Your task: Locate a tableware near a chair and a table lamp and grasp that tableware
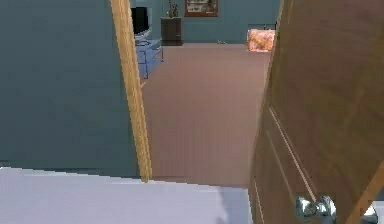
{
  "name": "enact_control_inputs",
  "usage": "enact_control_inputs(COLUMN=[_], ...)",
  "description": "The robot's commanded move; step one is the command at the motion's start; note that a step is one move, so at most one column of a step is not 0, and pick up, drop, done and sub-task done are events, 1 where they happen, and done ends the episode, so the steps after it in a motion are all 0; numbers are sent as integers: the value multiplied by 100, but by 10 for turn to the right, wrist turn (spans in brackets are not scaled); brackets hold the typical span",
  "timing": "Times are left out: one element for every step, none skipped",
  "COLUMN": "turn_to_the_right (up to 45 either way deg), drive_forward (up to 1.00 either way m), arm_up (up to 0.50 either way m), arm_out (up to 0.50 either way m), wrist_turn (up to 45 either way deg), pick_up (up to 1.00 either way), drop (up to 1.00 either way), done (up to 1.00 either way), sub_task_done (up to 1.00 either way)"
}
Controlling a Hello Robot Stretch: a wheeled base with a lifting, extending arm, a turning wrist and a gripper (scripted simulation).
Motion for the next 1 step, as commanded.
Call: enact_control_inputs(turn_to_the_right=[0], drive_forward=[65], arm_up=[0], arm_out=[0], wrist_turn=[0], pick_up=[0], drop=[0], done=[0], sub_task_done=[0])
